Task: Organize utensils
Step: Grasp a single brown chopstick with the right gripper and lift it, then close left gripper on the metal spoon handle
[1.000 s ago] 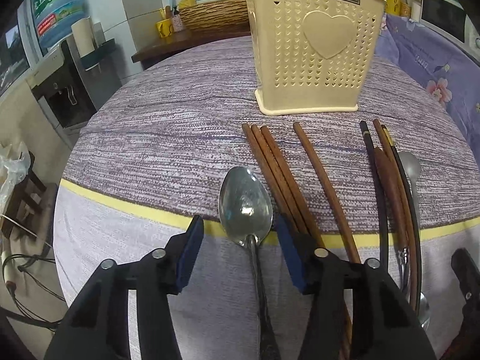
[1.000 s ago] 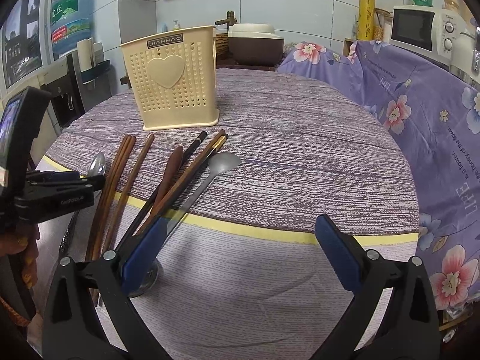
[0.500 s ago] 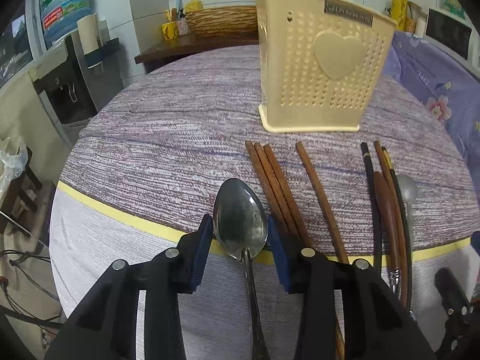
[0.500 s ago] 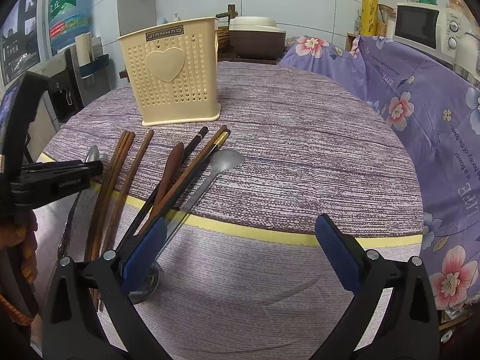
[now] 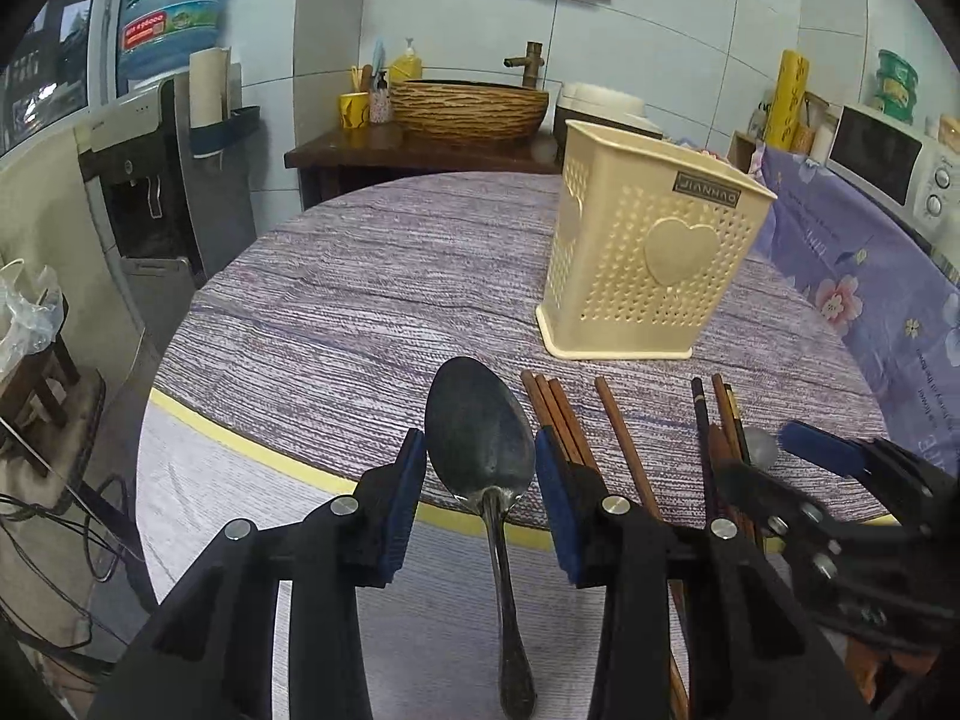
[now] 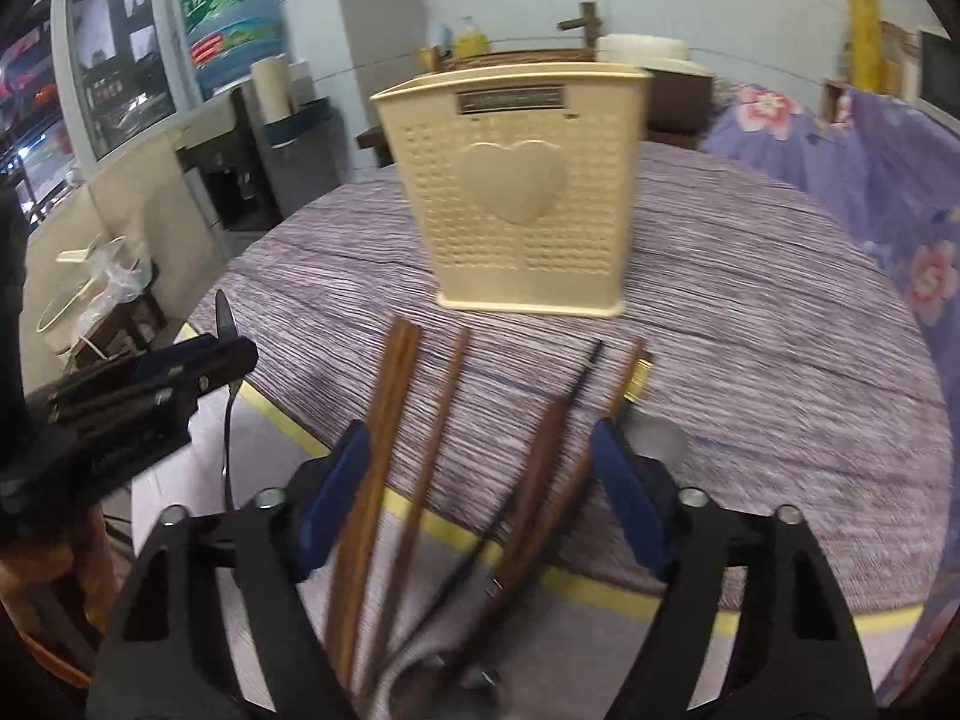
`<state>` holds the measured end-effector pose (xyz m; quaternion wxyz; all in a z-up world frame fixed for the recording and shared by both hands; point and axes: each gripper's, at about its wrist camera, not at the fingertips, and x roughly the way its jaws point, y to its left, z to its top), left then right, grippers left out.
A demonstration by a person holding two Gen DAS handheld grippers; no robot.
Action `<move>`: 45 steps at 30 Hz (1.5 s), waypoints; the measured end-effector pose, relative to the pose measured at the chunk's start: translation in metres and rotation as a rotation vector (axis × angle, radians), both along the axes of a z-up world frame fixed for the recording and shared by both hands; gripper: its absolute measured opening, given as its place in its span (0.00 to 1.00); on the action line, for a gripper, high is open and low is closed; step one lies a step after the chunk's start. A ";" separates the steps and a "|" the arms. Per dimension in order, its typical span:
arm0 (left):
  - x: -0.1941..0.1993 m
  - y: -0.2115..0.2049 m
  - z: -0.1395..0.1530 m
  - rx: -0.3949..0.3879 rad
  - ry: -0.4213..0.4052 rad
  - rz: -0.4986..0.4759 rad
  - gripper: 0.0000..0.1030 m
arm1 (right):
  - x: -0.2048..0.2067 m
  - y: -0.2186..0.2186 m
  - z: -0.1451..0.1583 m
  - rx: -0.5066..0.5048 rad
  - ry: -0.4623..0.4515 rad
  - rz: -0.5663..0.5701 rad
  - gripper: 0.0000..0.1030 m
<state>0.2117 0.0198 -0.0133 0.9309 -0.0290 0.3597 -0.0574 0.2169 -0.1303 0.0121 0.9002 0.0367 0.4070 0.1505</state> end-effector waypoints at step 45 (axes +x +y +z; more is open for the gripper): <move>0.008 0.041 -0.006 0.046 0.009 0.161 0.71 | 0.041 0.021 0.016 0.088 0.012 -0.057 0.08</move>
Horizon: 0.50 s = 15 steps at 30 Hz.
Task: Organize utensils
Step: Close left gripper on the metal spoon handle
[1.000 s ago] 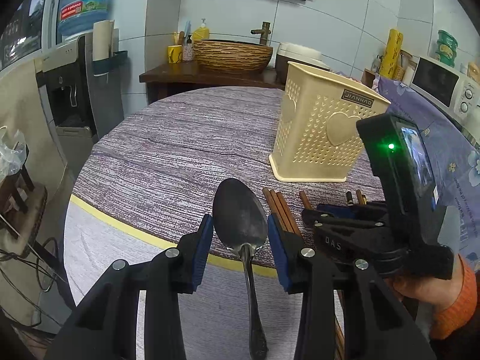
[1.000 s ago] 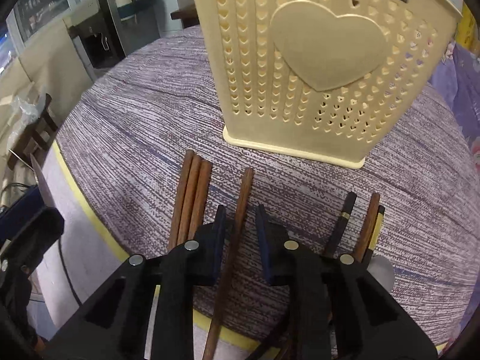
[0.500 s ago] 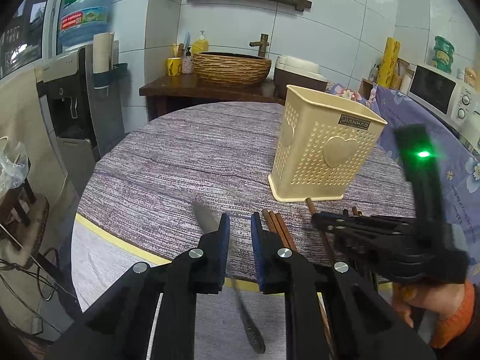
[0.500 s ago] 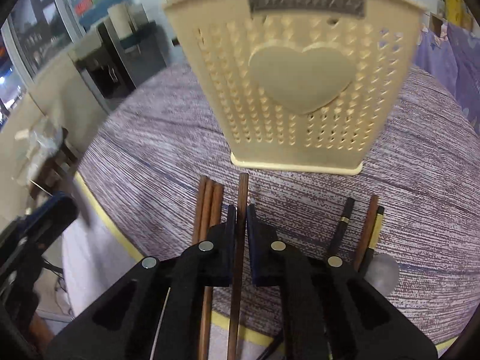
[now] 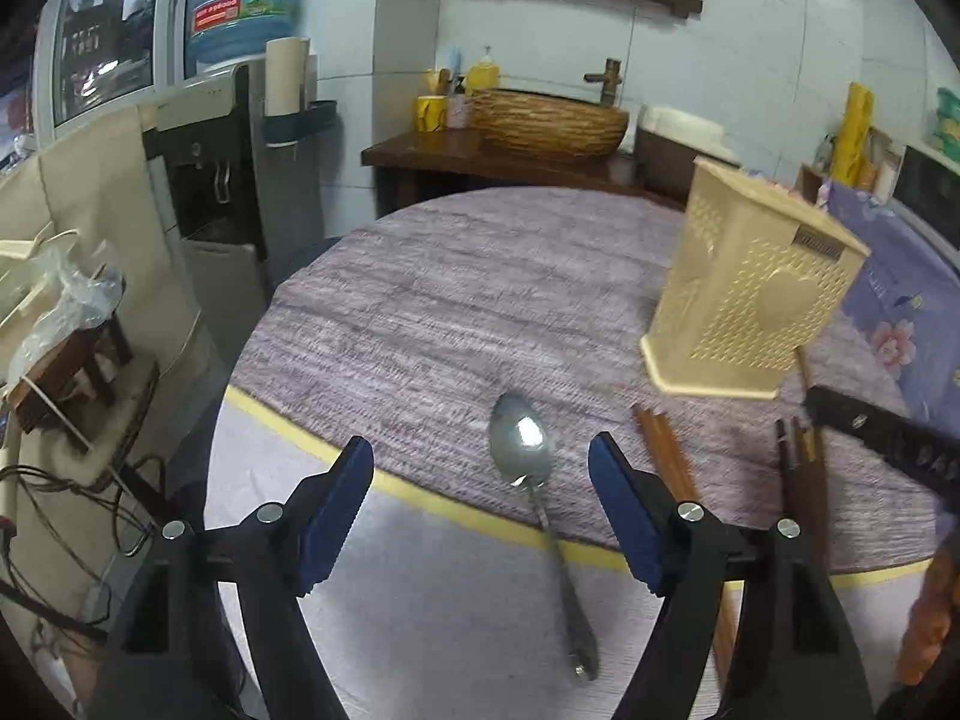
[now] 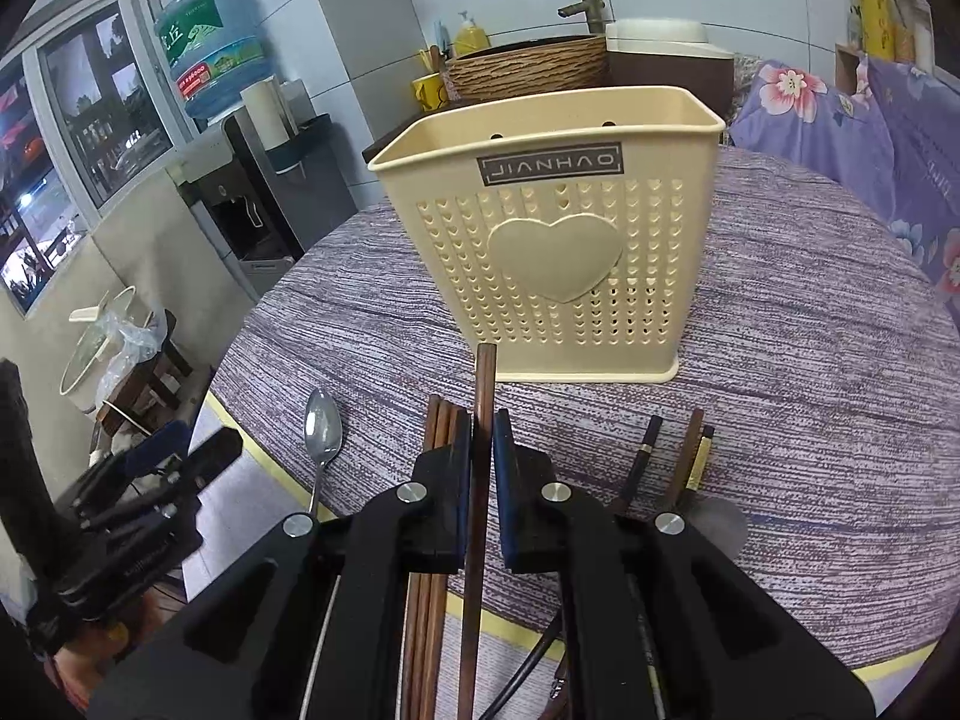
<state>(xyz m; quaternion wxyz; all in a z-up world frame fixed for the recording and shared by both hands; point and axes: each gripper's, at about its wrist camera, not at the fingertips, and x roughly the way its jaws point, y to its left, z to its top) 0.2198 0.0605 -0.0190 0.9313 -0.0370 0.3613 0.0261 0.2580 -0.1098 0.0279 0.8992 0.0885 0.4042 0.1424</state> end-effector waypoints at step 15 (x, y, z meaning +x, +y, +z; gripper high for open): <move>0.064 -0.034 -0.048 0.084 0.194 -0.003 0.61 | -0.022 -0.008 0.008 -0.006 -0.061 -0.008 0.08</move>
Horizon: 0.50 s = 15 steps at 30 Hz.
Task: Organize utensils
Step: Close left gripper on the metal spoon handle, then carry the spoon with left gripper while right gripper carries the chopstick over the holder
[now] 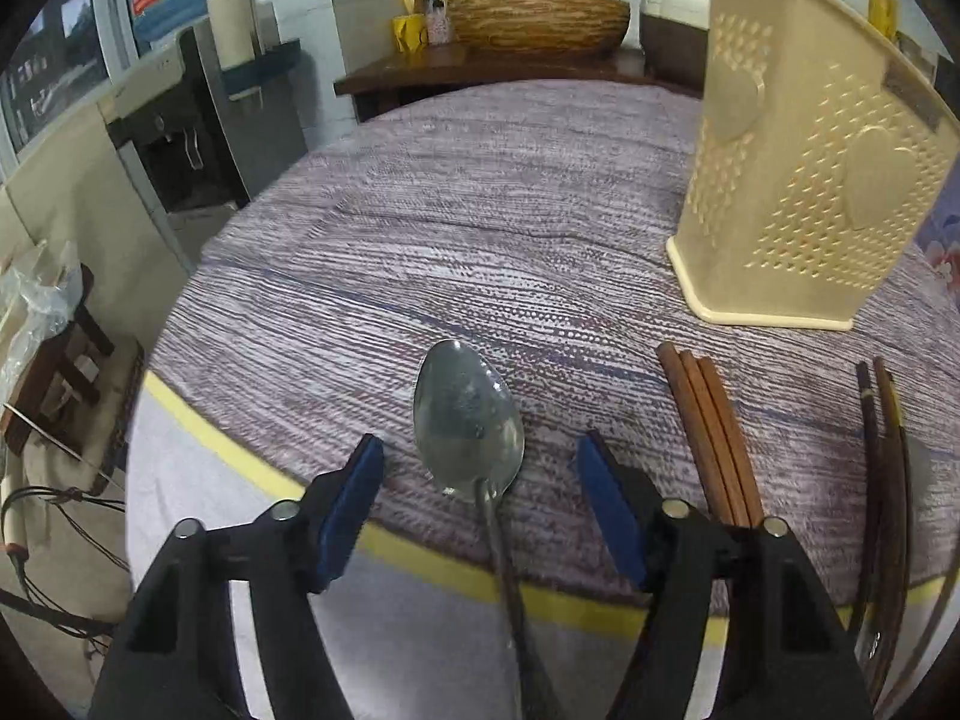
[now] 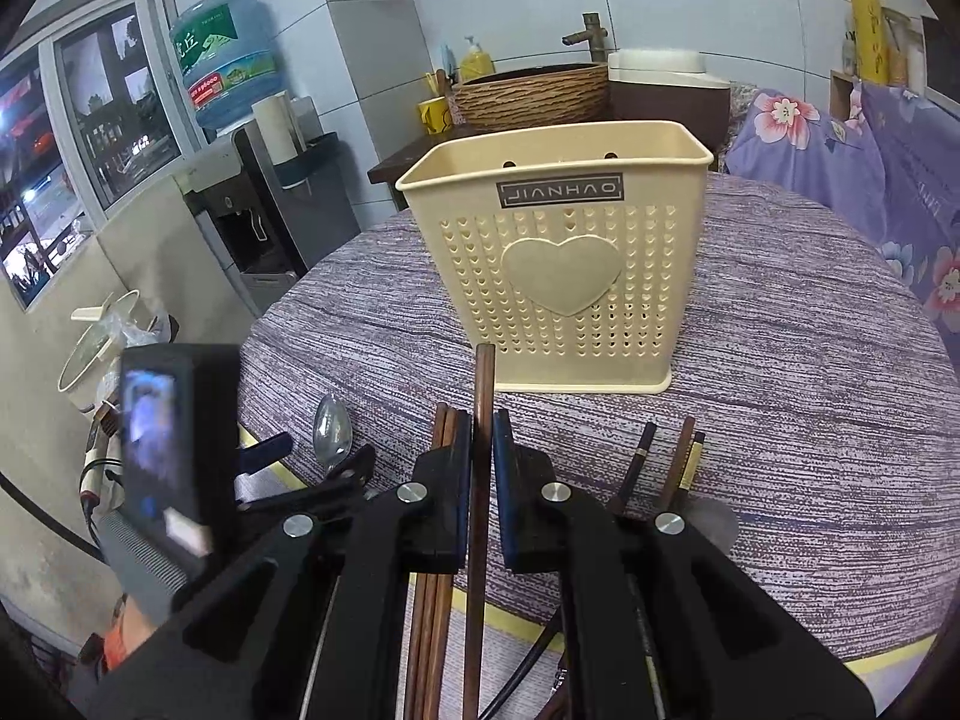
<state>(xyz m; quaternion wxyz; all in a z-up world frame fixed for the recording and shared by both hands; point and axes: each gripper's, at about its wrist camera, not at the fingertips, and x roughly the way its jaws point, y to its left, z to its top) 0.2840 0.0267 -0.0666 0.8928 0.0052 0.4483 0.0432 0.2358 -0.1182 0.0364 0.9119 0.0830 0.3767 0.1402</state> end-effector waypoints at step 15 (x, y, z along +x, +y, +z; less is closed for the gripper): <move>-0.004 0.001 0.031 -0.108 -0.078 -0.027 0.37 | -0.004 -0.008 0.002 0.032 -0.008 0.004 0.08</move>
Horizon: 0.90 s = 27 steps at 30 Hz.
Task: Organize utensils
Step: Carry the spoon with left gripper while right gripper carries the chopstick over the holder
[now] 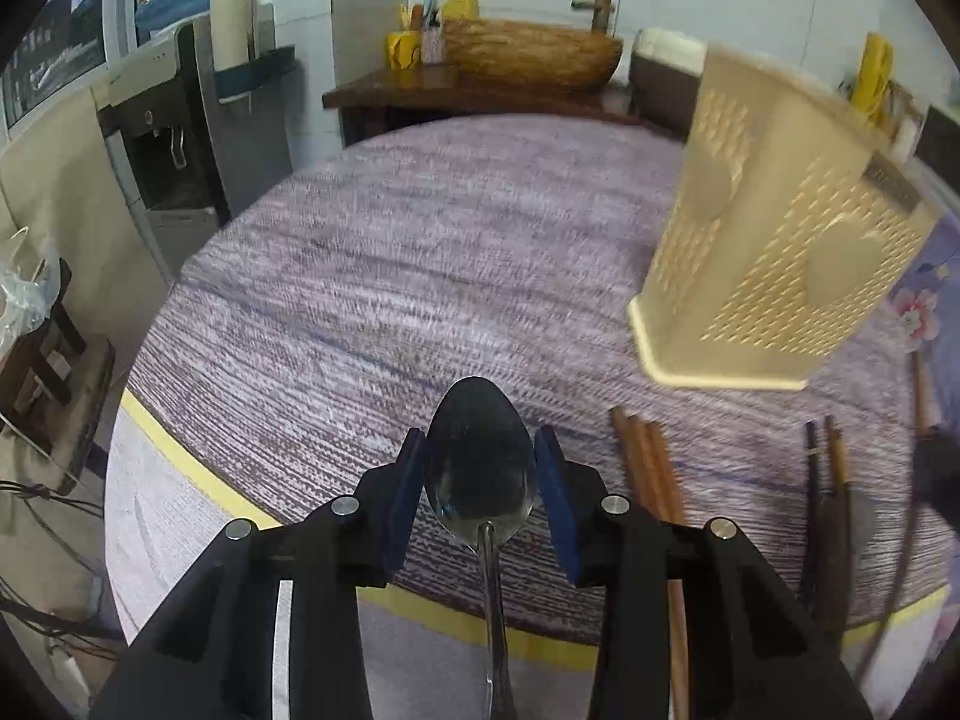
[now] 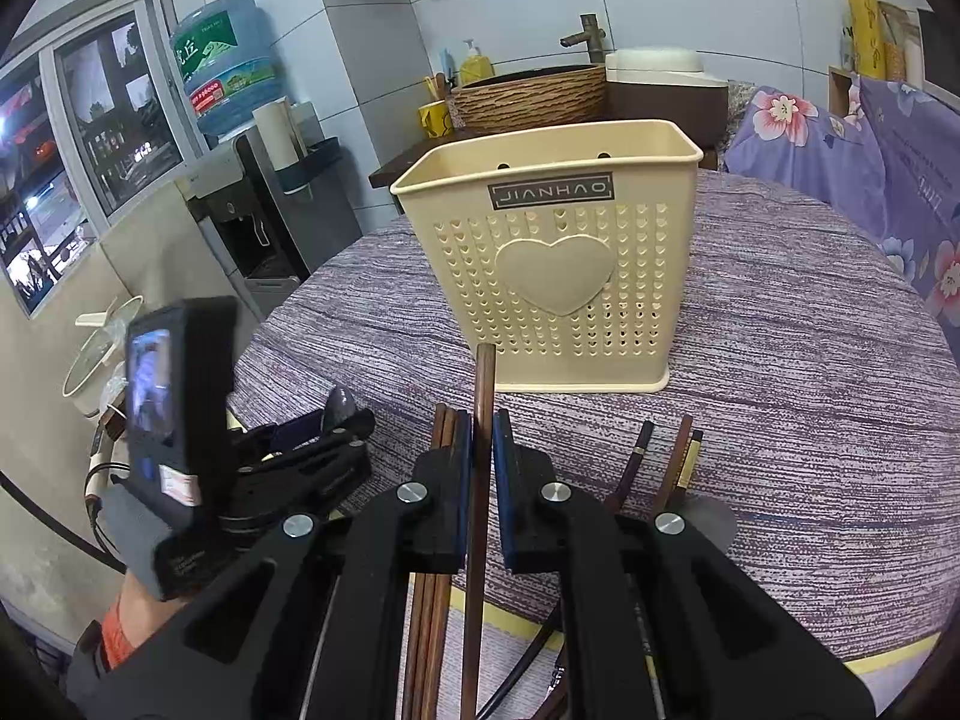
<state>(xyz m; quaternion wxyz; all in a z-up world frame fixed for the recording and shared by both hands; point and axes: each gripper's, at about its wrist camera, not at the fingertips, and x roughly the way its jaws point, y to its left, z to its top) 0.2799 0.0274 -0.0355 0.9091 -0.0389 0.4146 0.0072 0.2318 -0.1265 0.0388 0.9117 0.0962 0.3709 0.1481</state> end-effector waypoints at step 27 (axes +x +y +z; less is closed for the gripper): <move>-0.060 0.000 0.079 -0.107 -0.269 -0.117 0.36 | -0.047 -0.031 0.080 0.121 -0.173 0.059 0.08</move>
